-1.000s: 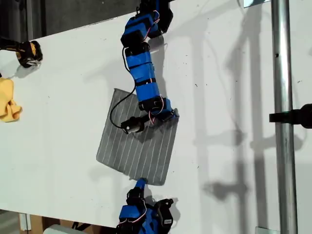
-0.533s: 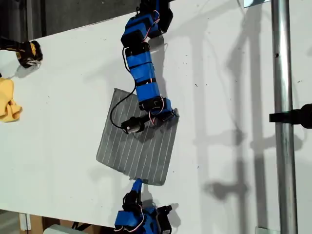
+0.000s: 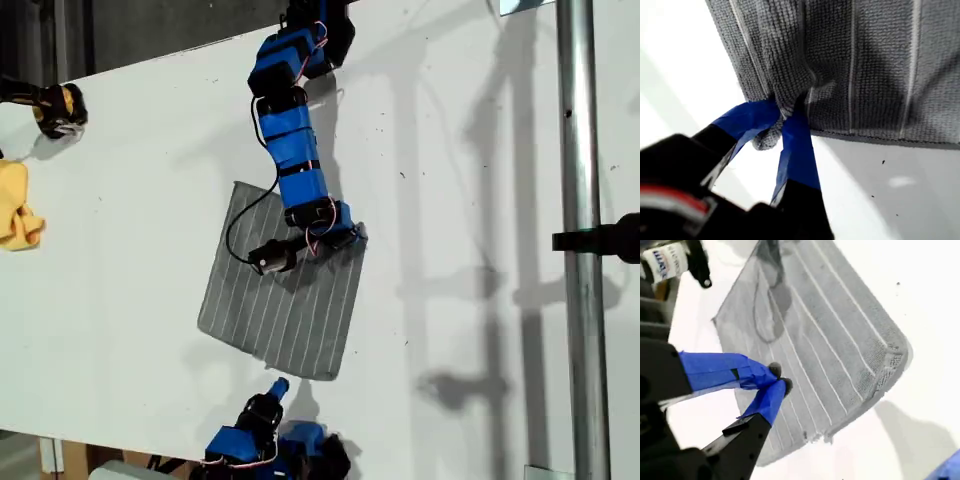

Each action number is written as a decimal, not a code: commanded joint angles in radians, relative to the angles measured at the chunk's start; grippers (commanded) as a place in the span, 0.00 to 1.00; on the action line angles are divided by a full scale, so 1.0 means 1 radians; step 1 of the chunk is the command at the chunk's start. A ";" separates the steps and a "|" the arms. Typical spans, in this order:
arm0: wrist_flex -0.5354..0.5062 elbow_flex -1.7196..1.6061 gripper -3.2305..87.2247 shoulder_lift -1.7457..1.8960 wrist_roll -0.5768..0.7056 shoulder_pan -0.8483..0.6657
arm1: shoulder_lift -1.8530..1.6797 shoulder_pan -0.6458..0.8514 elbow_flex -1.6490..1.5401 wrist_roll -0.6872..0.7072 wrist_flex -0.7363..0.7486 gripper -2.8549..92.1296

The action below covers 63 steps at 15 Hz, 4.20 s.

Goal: Grasp corners of a towel and fold twice.

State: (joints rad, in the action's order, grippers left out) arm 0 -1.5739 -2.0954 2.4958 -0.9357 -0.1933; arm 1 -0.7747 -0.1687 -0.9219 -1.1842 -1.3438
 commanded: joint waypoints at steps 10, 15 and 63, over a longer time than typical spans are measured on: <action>-0.026 0.084 0.36 -0.158 0.051 0.103 | -0.037 0.011 0.011 -0.011 0.017 0.03; 0.163 -0.178 0.35 -0.178 -0.020 0.094 | -0.044 0.017 0.011 -0.002 0.015 0.03; 0.291 0.071 0.03 -0.334 0.005 -0.017 | -0.575 0.071 -0.225 0.094 0.037 0.03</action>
State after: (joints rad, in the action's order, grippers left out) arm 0 -1.2885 -2.0831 2.1368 -1.0048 -0.1273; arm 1 -1.2180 -0.1565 -1.1275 -1.1045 -1.3008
